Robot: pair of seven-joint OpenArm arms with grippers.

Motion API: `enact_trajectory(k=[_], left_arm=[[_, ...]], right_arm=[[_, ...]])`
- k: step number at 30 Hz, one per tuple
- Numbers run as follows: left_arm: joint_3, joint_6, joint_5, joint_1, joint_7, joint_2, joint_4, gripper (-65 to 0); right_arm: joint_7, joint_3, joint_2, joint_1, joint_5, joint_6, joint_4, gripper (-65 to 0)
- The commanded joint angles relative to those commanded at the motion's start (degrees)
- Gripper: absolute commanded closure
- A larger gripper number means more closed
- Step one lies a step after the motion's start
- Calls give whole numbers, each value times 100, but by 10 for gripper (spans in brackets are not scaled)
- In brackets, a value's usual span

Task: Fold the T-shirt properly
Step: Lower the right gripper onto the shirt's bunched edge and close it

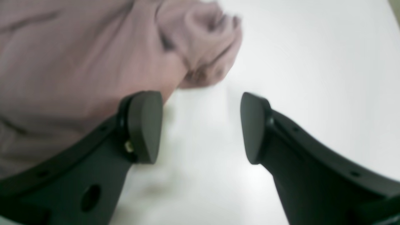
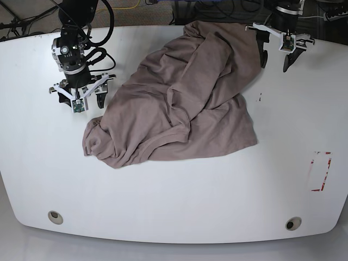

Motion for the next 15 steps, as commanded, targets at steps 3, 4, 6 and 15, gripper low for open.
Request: enact_trajectory(k=[3, 4, 6, 15], left_arm=[[2, 4, 6, 6, -5, -2, 4, -341], [1, 3, 7, 5, -8, -1, 7, -341], [4, -3, 6, -5, 11, 2, 6, -341], [-1, -3, -23, -44, 34, 18, 44, -344]], right_arm=[[-20, 34, 11, 215, -27, 106, -202, -388], [-34, 49, 17, 301, -37, 152, -290, -390], [-74, 96, 41, 497, -57, 270, -521, -394], [-44, 67, 280, 483, -76, 473, -828, -385]])
